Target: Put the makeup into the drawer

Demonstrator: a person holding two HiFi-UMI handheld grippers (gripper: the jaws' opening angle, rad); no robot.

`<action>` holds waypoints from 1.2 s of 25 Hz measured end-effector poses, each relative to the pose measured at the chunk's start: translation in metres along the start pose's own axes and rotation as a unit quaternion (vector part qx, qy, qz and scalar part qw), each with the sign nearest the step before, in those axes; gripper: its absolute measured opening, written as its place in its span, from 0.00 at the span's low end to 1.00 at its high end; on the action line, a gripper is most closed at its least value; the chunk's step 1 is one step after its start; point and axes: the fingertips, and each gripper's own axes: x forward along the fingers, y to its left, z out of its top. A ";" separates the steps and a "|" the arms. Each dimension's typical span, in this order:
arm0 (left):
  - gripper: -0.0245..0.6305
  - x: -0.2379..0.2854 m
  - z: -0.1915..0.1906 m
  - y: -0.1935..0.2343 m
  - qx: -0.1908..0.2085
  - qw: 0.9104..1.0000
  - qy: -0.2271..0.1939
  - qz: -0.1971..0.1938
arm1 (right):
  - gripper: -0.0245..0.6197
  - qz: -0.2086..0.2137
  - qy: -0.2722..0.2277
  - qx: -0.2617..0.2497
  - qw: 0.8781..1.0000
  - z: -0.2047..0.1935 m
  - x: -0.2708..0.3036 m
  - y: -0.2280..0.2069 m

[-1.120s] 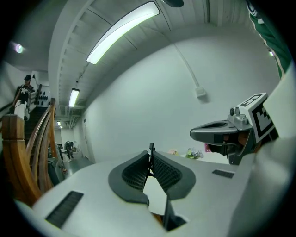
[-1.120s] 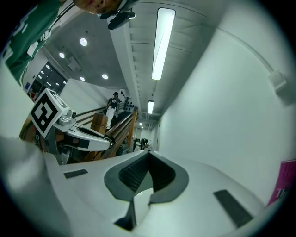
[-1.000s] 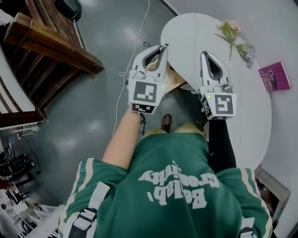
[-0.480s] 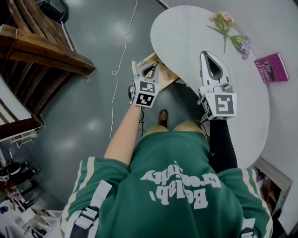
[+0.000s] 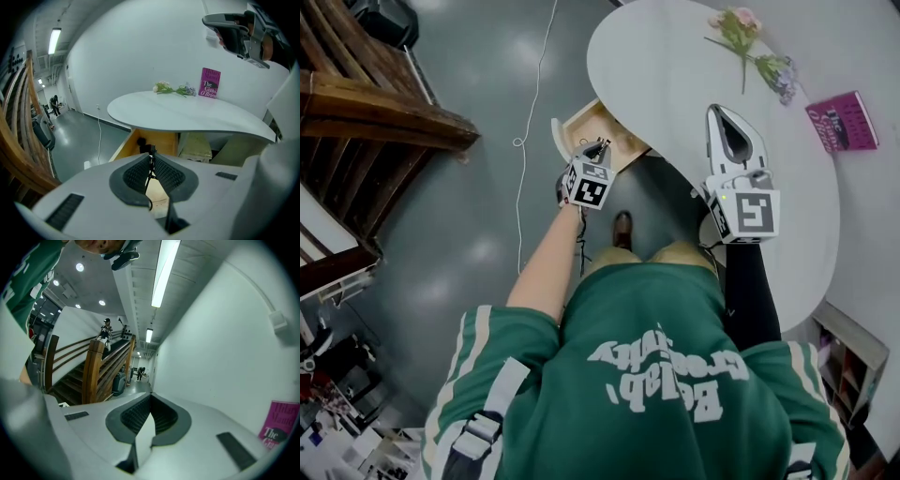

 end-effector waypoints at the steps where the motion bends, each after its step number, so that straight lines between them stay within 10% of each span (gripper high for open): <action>1: 0.10 0.002 -0.006 -0.001 -0.001 1.000 0.007 -0.001 | 0.05 -0.001 0.002 0.000 1.000 -0.001 -0.001 -0.001; 19: 0.10 0.011 -0.035 -0.005 0.000 0.999 0.031 -0.012 | 0.05 -0.009 0.011 -0.007 1.000 -0.007 -0.014 -0.001; 22: 0.29 0.012 -0.034 -0.006 0.000 0.999 0.028 -0.017 | 0.05 -0.010 0.011 -0.007 1.000 -0.006 -0.015 0.000; 30: 0.29 0.011 -0.038 -0.006 0.002 0.999 0.033 -0.018 | 0.05 -0.012 0.009 -0.007 1.000 -0.005 -0.016 0.003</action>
